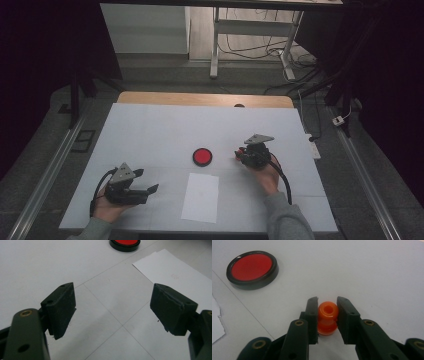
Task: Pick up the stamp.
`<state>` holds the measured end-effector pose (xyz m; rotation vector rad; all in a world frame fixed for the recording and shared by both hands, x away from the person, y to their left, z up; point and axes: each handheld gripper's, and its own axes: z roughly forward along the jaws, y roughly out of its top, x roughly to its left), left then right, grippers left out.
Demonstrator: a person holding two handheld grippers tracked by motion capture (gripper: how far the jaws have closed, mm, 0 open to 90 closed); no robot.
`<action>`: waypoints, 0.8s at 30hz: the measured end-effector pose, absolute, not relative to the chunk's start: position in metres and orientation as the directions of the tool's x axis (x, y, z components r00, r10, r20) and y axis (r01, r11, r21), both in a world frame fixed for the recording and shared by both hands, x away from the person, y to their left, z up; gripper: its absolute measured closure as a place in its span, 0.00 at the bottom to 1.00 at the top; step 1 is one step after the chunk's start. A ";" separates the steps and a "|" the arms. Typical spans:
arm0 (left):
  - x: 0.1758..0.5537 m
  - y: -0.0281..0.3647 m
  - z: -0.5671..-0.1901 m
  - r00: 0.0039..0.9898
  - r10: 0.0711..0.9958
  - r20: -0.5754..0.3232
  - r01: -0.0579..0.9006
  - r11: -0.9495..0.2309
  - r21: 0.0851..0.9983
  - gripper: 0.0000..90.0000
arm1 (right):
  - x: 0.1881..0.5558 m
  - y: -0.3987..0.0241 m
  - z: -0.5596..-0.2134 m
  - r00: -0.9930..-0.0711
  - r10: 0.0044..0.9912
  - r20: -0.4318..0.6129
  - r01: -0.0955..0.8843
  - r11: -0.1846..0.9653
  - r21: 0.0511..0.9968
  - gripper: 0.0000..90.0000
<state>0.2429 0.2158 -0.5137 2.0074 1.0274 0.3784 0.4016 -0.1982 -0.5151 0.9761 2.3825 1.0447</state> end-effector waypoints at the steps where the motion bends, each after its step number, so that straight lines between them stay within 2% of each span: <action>1: 0.243 0.216 -0.514 0.620 0.779 -0.098 0.529 -0.322 0.786 0.23 | 0.402 -0.199 -0.516 -0.695 0.718 -0.042 0.449 0.479 0.754 0.79; 24: 0.243 0.216 -0.514 0.619 0.779 -0.096 0.528 -0.323 0.786 0.23 | 0.396 -0.202 -0.506 -0.702 0.711 -0.043 0.413 0.455 0.789 0.80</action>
